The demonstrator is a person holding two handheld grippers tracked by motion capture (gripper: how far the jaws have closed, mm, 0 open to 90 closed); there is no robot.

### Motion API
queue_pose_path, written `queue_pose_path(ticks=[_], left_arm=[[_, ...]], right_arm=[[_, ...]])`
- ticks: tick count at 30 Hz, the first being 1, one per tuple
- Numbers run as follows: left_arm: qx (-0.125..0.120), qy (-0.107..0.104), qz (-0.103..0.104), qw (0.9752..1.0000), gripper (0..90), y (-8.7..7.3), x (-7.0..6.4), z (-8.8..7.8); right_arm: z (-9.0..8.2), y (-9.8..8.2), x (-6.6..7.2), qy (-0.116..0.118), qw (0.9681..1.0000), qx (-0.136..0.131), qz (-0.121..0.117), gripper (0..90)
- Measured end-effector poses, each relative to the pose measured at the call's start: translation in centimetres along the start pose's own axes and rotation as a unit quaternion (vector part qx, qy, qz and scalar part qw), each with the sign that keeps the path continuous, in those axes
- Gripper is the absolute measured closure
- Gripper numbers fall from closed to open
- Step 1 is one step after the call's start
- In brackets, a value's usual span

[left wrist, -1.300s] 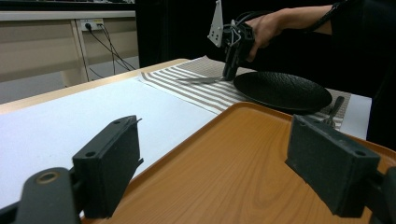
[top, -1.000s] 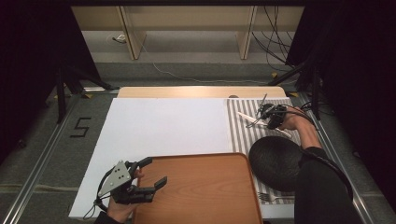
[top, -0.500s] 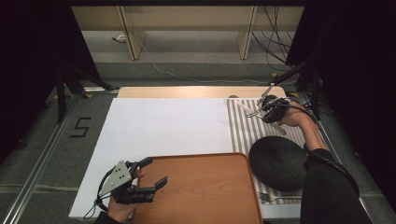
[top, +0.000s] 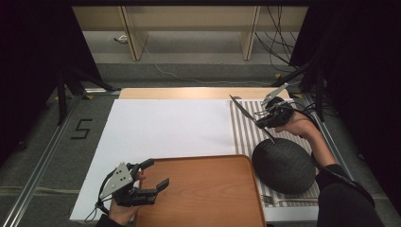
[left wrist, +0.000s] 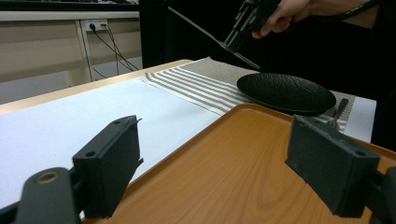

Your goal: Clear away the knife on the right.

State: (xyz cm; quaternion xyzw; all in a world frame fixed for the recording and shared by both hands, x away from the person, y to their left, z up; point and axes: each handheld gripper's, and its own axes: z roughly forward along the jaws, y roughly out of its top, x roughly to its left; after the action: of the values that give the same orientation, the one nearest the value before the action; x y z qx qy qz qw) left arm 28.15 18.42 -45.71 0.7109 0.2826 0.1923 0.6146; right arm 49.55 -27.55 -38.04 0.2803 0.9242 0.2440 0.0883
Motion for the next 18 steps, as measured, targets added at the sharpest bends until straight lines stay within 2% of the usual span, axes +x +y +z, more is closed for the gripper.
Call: queue_pose_path(ticks=[2, 3, 5, 9, 11, 14, 18], left_arm=[[0.0, 0.0, 0.0, 1.0, 17.2, 0.0, 0.0, 0.0], [0.0, 0.0, 0.0, 1.0, 17.2, 0.0, 0.0, 0.0], [-0.001, 0.0, 0.001, 1.0, 17.2, 0.0, 0.0, 0.0], [-0.003, -0.002, 0.001, 1.0, 17.2, 0.0, 0.0, -0.1], [-0.002, -0.002, 0.002, 1.0, 17.2, 0.0, -0.1, 0.0], [-0.003, -0.003, 0.001, 1.0, 17.2, 0.0, -0.1, 0.0], [-0.003, -0.001, 0.002, 1.0, 17.2, 0.0, -0.1, 0.0]], right_arm=[[-0.2, 0.0, 0.9, 0.021, 0.9996, -0.019, 0.001, 80.9], [-0.2, 0.0, 1.4, 0.032, 0.9991, -0.027, -0.008, 80.9], [-0.1, 0.0, 2.5, 0.051, 0.9981, -0.03, -0.016, 80.9], [0.0, 0.2, 4.5, 0.064, 0.9969, -0.038, -0.026, 80.9], [0.0, 0.2, 4.7, 0.063, 0.997, -0.038, -0.024, 80.9], [0.1, 0.1, 5.2, 0.079, 0.9956, -0.051, -0.009, 80.9], [0.1, -0.1, 6.2, 0.091, 0.9938, -0.063, -0.006, 80.9]])
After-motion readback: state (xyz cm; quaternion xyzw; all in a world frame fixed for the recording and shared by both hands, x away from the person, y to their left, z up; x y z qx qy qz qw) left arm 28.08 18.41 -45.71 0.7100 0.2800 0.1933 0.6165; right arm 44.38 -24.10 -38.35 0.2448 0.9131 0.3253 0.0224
